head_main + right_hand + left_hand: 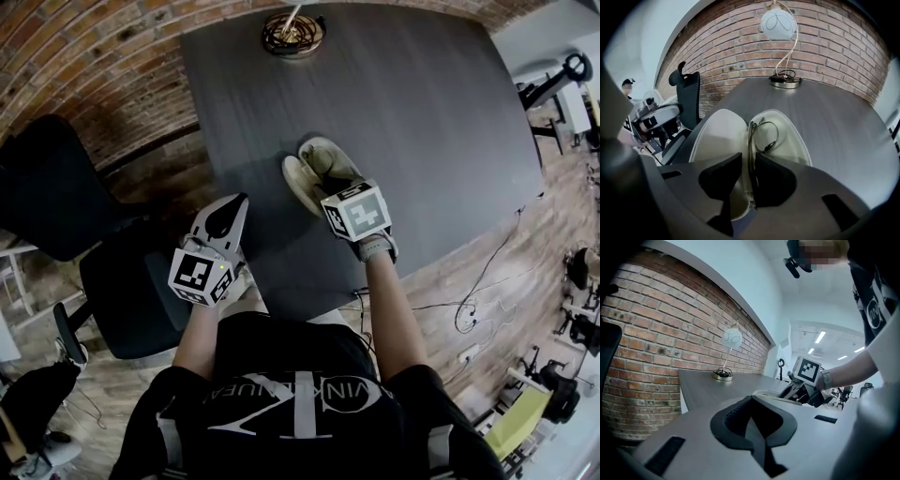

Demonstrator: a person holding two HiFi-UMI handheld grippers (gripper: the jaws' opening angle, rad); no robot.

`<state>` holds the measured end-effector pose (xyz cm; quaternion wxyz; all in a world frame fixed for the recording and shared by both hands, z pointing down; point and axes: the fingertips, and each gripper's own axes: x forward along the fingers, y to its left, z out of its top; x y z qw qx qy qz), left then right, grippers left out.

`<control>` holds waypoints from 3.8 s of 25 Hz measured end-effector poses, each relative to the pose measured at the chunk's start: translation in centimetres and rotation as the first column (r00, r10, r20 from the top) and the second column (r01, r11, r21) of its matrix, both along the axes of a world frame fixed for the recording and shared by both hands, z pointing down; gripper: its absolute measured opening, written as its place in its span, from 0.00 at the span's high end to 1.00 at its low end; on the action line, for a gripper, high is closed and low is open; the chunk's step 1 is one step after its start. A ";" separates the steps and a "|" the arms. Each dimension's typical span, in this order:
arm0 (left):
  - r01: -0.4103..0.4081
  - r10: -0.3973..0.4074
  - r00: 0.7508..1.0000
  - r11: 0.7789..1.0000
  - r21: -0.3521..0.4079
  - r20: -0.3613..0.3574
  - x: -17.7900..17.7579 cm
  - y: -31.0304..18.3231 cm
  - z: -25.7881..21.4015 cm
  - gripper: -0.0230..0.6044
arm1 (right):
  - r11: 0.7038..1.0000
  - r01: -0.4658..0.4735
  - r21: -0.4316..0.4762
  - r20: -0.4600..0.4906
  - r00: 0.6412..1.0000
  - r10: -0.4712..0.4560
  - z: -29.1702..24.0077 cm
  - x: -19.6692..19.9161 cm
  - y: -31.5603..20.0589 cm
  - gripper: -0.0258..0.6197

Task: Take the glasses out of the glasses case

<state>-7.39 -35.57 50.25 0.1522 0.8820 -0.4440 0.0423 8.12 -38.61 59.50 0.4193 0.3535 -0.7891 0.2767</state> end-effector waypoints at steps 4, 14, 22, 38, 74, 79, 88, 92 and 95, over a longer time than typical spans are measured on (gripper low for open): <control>0.010 -0.010 1.000 1.000 -0.006 -0.001 -0.4 0.3 0.2 0.94 | 0.999 -0.001 -0.037 0.036 0.999 0.003 -0.1 0.0 0.1 0.84; 0.032 -0.032 0.999 0.999 -0.003 -0.014 -1.2 0.4 -0.1 0.94 | 0.999 0.046 -0.011 0.007 0.999 -0.046 -1.1 0.0 0.5 0.89; 0.031 -0.031 0.999 1.000 0.004 -0.014 -1.4 0.6 -0.5 0.94 | 0.997 0.046 0.064 0.052 0.997 -0.050 -2.5 -0.6 0.6 0.90; -0.005 0.006 1.000 0.999 0.045 -0.016 -1.5 0.9 -2.2 0.94 | 0.976 -0.027 0.218 0.177 0.984 -0.012 -6.9 -1.1 1.0 0.90; 0.073 -0.076 0.997 0.987 0.140 0.017 -3.9 5.1 -7.6 0.94 | 0.803 -0.301 0.515 0.519 0.854 -0.013 -16.7 1.7 7.4 0.90; 0.148 -0.150 0.989 0.979 0.142 0.007 -3.1 7.5 -7.9 0.94 | 0.806 -0.279 0.521 0.540 0.840 -0.059 -17.7 3.2 8.7 0.90; 0.220 -0.227 0.974 0.962 0.164 0.019 -1.8 11.6 -8.6 0.94 | 0.816 -0.281 0.505 0.599 0.795 -0.097 -18.2 5.5 11.6 0.91; 0.246 -0.254 0.967 0.953 0.176 0.023 -1.6 13.2 -9.0 0.94 | 0.817 -0.273 0.508 0.612 0.782 -0.120 -18.6 6.0 12.8 0.91; 0.262 -0.270 0.963 0.948 0.183 0.022 -1.5 14.2 -9.2 0.94 | 0.816 -0.270 0.512 0.618 0.775 -0.130 -18.8 6.3 13.6 0.91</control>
